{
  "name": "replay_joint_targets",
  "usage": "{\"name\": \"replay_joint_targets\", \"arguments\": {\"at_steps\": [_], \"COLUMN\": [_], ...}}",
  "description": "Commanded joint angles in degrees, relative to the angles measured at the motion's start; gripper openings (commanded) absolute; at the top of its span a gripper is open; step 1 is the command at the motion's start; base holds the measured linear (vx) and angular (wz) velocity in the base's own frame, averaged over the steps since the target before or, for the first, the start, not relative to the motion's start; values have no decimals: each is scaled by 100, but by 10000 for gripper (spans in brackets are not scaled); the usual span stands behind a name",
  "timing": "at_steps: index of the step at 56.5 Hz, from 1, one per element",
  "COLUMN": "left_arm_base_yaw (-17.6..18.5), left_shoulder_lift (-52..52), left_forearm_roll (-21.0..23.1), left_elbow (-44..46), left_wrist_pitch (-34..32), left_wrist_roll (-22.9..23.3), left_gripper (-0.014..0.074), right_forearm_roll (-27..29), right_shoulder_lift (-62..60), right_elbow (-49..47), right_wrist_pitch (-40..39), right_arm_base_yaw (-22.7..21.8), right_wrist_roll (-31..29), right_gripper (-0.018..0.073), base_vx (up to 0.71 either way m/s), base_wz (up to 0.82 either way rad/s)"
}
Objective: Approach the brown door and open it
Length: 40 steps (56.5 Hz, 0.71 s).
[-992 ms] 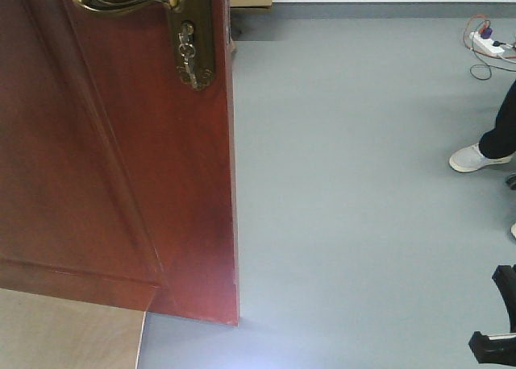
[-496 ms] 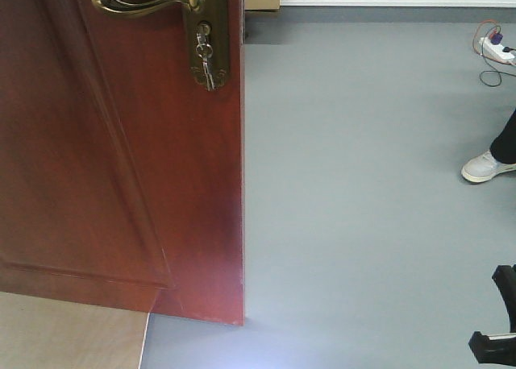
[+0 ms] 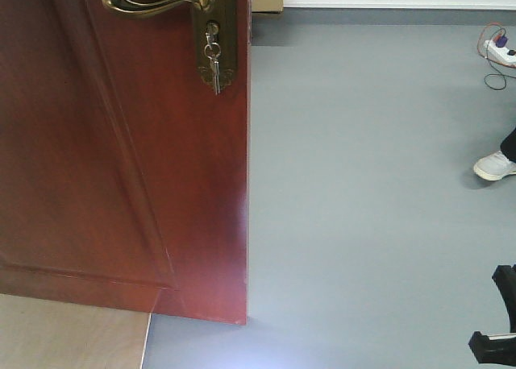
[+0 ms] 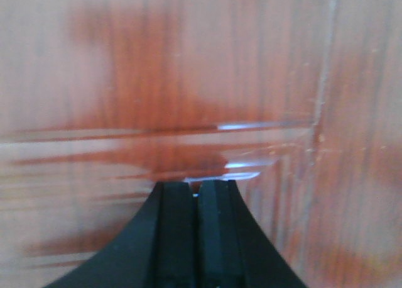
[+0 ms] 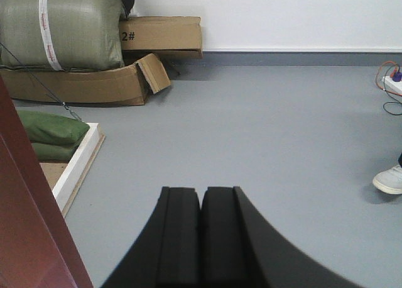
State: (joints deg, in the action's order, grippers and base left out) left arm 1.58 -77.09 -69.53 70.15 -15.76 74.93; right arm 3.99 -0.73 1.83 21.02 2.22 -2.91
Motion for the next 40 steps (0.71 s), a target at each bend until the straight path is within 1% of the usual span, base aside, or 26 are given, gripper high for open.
{"name": "replay_joint_targets", "arguments": {"at_steps": [1, 40], "left_arm_base_yaw": [20, 20], "left_shoulder_lift": [179, 179], "left_forearm_roll": [165, 165], "left_elbow": [178, 178], "left_wrist_pitch": [-118, -118], "left_wrist_roll": [23, 23], "left_gripper": [36, 36], "right_forearm_roll": [-20, -20], "right_shoulder_lift": [-32, -32], "right_elbow": [25, 25], "right_wrist_pitch": [-440, -440], "right_arm_base_yaw": [1, 1], "right_wrist_roll": [-37, -37], "right_gripper": [0, 0], "base_vx": [1, 2], "base_wz": [0, 0]}}
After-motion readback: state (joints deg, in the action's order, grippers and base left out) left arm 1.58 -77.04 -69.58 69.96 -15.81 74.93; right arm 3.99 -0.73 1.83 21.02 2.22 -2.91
